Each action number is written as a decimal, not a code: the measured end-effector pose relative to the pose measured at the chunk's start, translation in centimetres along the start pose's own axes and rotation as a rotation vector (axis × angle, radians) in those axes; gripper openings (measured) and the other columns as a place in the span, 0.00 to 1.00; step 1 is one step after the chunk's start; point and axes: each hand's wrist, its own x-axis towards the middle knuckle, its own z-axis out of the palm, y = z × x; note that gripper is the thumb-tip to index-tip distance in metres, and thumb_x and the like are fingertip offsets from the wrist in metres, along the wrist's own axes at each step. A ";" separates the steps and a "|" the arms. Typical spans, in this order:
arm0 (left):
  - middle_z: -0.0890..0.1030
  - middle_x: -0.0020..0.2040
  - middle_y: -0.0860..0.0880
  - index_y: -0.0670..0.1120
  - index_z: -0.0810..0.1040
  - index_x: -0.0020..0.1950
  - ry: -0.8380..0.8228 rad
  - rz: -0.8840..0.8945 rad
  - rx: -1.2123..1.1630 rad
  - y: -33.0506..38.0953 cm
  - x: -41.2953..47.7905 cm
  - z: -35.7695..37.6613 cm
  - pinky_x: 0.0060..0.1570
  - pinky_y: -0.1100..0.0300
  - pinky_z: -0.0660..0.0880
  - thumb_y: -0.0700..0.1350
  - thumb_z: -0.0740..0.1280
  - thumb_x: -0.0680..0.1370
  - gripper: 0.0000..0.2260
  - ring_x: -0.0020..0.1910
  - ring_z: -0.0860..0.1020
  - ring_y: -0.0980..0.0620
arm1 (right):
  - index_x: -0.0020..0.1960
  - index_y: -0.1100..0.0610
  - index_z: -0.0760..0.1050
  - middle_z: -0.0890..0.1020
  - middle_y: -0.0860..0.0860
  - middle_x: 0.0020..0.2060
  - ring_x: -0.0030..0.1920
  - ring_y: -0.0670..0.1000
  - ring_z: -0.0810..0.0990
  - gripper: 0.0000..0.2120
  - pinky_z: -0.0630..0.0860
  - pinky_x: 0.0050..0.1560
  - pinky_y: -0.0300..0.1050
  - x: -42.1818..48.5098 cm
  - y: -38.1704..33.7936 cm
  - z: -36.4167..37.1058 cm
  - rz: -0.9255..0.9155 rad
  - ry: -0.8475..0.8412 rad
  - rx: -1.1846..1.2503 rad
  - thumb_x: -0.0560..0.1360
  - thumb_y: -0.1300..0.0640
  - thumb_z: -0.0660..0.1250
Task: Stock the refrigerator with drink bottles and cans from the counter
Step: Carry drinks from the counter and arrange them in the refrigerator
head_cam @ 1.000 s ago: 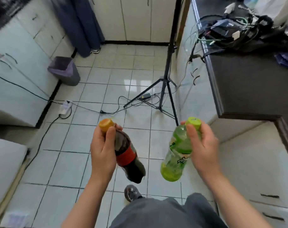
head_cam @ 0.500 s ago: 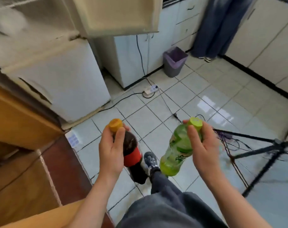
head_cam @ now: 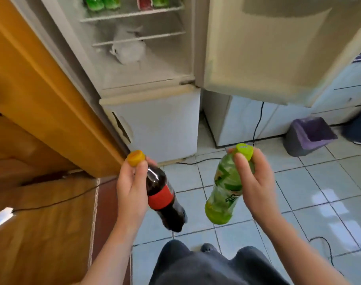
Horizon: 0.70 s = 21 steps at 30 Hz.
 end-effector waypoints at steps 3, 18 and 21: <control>0.80 0.45 0.47 0.42 0.76 0.50 0.094 -0.022 -0.009 0.1 3.9 -0.4 0.47 0.62 0.75 0.53 0.59 0.78 0.15 0.44 0.78 0.53 | 0.48 0.45 0.76 0.79 0.39 0.42 0.44 0.39 0.77 0.11 0.71 0.44 0.29 5.1 -0.5 3.7 -0.021 -0.097 0.003 0.73 0.43 0.59; 0.81 0.40 0.54 0.46 0.77 0.48 0.103 -0.071 -0.100 -4.4 30.7 -6.0 0.44 0.67 0.74 0.52 0.61 0.76 0.10 0.42 0.79 0.57 | 0.49 0.46 0.77 0.81 0.39 0.42 0.42 0.39 0.79 0.15 0.72 0.40 0.29 25.6 -2.1 25.7 -0.025 -0.223 -0.023 0.71 0.39 0.59; 0.81 0.41 0.53 0.52 0.78 0.47 0.033 -0.017 -0.097 -3.3 37.1 -7.8 0.48 0.57 0.75 0.58 0.62 0.73 0.12 0.44 0.80 0.52 | 0.50 0.49 0.77 0.81 0.42 0.42 0.42 0.41 0.79 0.17 0.73 0.40 0.32 29.8 -3.7 29.7 -0.083 -0.188 -0.024 0.72 0.39 0.59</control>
